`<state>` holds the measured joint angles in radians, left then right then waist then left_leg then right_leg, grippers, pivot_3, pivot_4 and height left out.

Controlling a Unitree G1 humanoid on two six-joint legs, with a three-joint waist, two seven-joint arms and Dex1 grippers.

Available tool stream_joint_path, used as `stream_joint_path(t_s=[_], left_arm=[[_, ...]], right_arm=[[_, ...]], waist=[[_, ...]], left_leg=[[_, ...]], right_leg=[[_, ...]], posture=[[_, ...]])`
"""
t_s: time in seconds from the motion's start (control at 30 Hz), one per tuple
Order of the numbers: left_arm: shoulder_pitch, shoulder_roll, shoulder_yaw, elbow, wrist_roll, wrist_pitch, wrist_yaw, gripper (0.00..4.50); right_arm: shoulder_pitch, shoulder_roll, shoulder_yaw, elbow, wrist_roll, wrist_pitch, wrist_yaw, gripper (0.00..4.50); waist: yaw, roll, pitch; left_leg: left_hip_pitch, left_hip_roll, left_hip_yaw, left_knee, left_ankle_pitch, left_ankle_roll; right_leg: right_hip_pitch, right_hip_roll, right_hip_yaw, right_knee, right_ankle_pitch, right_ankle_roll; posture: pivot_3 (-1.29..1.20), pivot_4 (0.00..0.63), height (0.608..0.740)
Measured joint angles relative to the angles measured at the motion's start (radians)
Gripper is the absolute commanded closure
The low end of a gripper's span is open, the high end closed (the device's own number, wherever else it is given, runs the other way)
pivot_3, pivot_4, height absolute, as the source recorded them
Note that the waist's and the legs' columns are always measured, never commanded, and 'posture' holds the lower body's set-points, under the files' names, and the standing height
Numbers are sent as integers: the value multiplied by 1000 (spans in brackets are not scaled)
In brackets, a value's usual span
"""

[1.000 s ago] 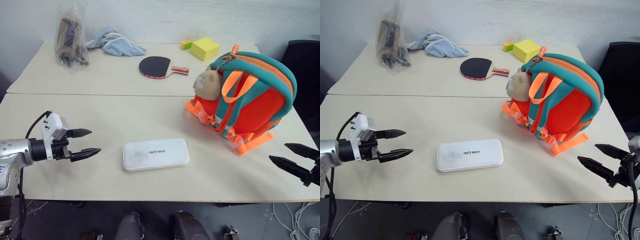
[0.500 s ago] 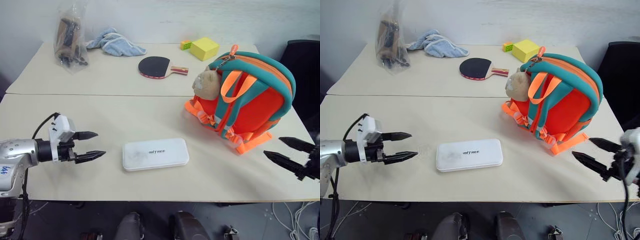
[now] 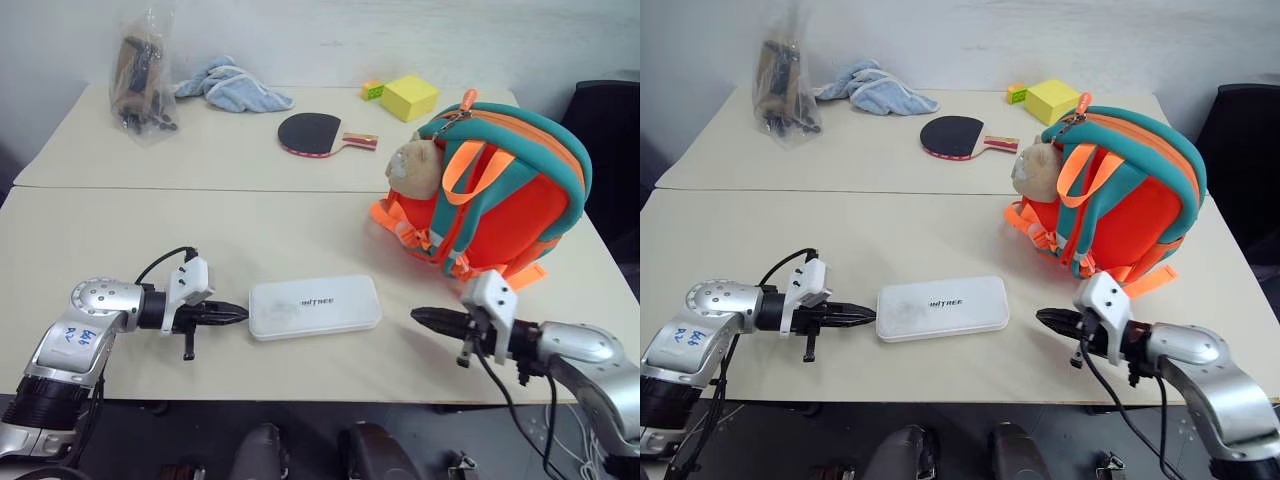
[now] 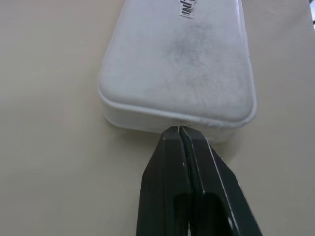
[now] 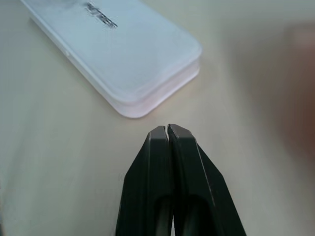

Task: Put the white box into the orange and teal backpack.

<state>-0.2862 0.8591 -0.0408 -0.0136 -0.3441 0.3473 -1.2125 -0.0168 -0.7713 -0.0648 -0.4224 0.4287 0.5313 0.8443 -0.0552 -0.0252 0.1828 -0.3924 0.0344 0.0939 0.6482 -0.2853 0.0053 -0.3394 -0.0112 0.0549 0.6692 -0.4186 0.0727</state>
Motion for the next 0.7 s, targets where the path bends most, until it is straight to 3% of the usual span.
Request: stream_joint_path(t_s=[0.2, 0.7], left_arm=[[-70, -19, -41, 72, 34, -3, -29, 4484], [-205, -151, -51, 242, 102, -53, 51, 4484]], right_arm=[[-116, 83, 137, 153, -164, -71, -85, 4500], [-89, 125, 167, 66, -163, 0, -83, 4500]], waist=[[0, 0, 0], [3, 0, 0]], left_leg=[[-1, 0, 0, 2, 1, 0], [-1, 0, 0, 4, 1, 0]], right_leg=[[-1, 0, 0, 2, 0, 0], [-1, -1, 0, 5, 0, 0]], posture=[[0, 150, 740], [0, 150, 740]])
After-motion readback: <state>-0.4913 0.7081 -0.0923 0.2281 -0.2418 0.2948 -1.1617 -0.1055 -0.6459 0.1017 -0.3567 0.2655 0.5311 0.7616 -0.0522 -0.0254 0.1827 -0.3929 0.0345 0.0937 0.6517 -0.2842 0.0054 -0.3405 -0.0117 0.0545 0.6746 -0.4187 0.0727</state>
